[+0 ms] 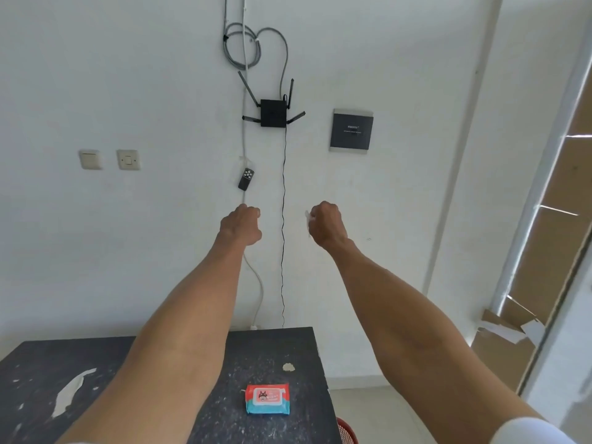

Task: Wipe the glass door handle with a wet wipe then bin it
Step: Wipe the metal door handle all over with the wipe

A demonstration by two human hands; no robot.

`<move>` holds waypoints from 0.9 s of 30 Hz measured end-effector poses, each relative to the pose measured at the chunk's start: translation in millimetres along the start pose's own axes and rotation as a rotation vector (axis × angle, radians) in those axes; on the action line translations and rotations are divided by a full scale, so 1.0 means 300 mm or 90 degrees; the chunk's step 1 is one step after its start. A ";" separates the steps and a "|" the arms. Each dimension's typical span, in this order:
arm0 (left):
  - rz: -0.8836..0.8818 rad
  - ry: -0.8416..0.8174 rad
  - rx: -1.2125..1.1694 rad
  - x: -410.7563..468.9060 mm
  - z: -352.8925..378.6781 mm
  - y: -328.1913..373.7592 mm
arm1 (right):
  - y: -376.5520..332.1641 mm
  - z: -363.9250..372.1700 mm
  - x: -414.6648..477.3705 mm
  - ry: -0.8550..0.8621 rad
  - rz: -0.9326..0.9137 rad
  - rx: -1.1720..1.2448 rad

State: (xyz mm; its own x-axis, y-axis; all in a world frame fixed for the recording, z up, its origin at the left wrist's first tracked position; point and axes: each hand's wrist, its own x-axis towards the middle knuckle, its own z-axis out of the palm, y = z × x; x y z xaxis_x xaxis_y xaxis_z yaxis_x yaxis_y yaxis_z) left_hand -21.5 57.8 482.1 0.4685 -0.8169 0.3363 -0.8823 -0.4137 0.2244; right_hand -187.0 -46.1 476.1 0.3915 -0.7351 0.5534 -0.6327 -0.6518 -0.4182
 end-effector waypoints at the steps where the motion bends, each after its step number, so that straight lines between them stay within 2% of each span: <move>1: 0.001 0.003 0.003 -0.008 -0.008 0.007 | -0.007 -0.018 -0.010 -0.002 -0.003 -0.010; 7: 0.000 0.023 0.030 -0.060 -0.058 0.055 | -0.021 -0.119 -0.073 0.019 -0.041 -0.106; 16: 0.019 0.042 0.048 -0.124 -0.120 0.206 | 0.051 -0.287 -0.151 0.046 -0.037 -0.134; 27: 0.152 0.031 -0.045 -0.275 -0.103 0.729 | 0.357 -0.692 -0.338 0.098 0.055 -0.179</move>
State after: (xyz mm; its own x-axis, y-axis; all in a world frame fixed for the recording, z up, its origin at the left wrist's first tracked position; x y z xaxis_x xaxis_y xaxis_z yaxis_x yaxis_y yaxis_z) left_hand -251.6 47.1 531.6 0.2502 -0.8670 0.4310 -0.9638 -0.1807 0.1959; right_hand -433.4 -2.7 524.8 0.2363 -0.7341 0.6366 -0.8274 -0.4955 -0.2642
